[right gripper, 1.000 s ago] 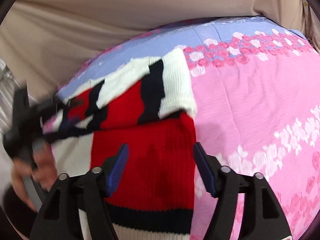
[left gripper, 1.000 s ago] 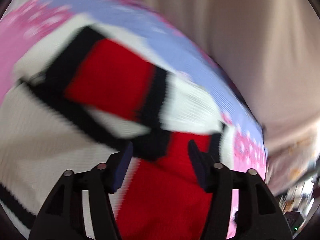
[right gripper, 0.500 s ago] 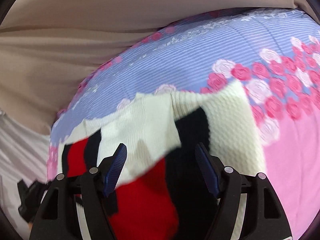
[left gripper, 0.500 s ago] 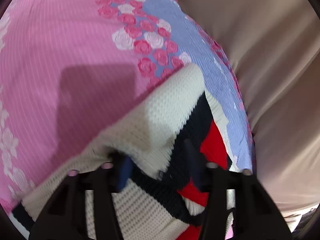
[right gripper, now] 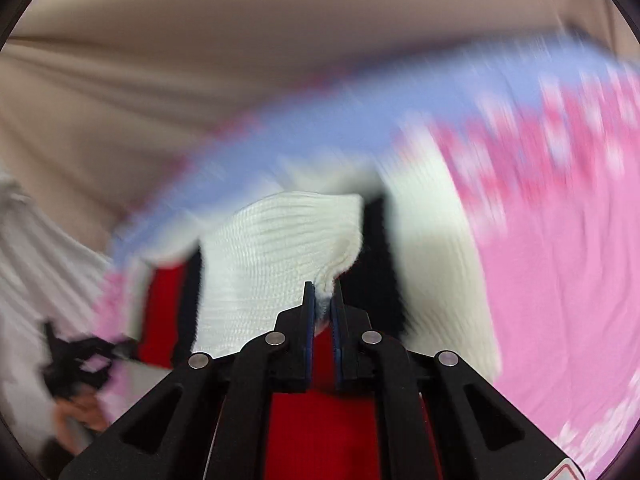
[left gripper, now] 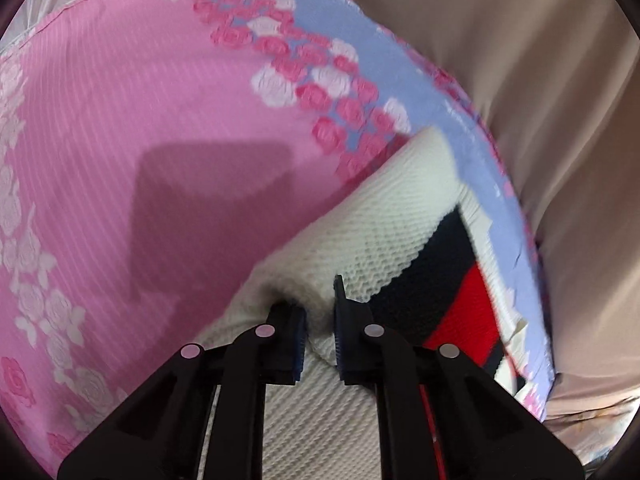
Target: Fold small clothes
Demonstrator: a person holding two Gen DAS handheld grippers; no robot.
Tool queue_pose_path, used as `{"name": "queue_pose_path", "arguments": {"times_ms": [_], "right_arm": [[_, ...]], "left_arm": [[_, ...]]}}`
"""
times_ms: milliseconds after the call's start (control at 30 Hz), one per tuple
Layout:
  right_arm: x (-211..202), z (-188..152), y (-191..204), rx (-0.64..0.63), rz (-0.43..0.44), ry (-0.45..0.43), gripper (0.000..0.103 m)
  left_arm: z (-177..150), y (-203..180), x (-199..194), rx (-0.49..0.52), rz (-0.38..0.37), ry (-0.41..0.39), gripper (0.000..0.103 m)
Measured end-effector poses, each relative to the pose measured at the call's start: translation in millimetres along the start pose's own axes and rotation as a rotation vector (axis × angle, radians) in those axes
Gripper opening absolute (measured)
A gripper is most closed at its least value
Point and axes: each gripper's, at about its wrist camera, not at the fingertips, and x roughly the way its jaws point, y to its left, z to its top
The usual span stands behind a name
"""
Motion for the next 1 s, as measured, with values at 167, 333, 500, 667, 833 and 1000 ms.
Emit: {"name": "queue_pose_path", "arguments": {"times_ms": [167,333,500,667,833,1000], "right_arm": [[-10,-2,-1,0.007,0.026,-0.053,0.007],[5,-5,3,-0.079,-0.061,0.006,0.009],[-44,-23,23,-0.154,-0.078,-0.044,0.026],[-87,-70,20,-0.241,-0.133,-0.006,0.052],[-117,-122,13,-0.324,-0.311,0.062,0.052],[-143,-141,21,-0.278,-0.357,0.027,0.056]], "left_arm": [[-4,-11,0,0.084,0.054,-0.023,0.011],[-9,-20,-7,0.138,0.093,-0.028,0.014],[-25,-32,-27,0.271,0.189,-0.064,0.030],[-50,-32,-57,0.401,0.276,-0.091,0.045],[-83,-20,-80,0.528,0.345,-0.107,0.053],[-119,2,-91,0.577,0.352,-0.037,0.054]]}}
